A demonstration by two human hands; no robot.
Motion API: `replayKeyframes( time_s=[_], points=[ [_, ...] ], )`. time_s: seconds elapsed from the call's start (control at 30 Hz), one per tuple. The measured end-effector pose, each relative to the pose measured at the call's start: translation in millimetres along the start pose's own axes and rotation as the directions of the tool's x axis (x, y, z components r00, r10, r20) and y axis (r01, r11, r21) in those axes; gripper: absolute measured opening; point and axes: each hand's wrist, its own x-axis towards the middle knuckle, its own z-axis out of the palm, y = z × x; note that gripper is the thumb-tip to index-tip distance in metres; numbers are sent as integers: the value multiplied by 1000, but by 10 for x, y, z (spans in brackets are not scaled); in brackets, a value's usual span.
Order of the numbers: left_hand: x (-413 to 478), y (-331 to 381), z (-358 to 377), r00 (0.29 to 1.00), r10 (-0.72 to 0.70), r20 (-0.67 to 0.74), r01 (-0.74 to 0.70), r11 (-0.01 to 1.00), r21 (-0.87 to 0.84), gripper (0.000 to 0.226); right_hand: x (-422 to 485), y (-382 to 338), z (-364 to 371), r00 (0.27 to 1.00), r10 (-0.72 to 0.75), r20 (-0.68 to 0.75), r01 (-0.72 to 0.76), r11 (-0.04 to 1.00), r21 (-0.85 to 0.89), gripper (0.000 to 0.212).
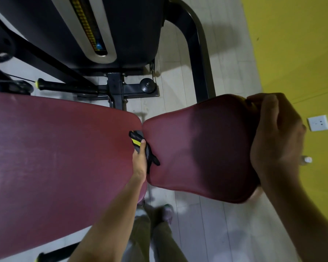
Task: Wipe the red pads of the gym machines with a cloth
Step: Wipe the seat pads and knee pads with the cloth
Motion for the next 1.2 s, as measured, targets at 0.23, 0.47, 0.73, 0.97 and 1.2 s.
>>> replayKeyframes(
  time_s=[0.23, 0.47, 0.73, 0.97, 1.2],
  points=[
    [-428, -495, -313, 968, -229, -105, 225, 973, -44, 39, -18, -41, 7, 1000, 19, 10, -17, 993, -118, 41],
    [-1670, -232, -772, 974, -163, -156, 162, 987, -16, 25, -53, 37, 9, 977, -212, 4, 206, 947, -245, 42],
    [-3462, 505, -1909, 998, 44, -43, -52, 977, -207, 32, -564, -261, -173, 699, -648, 302, 712, 668, -217, 26],
    [-4713, 895, -3059, 963, 150, -222, -241, 848, -471, 41, -2842, -1049, -113, 261, -523, 812, 433, 815, 385, 20],
    [-5308, 952, -4346, 932, 152, -328, -338, 687, -643, 47, -4814, -2325, 334, 9, -350, 937, -223, 913, 343, 48]
  ],
)
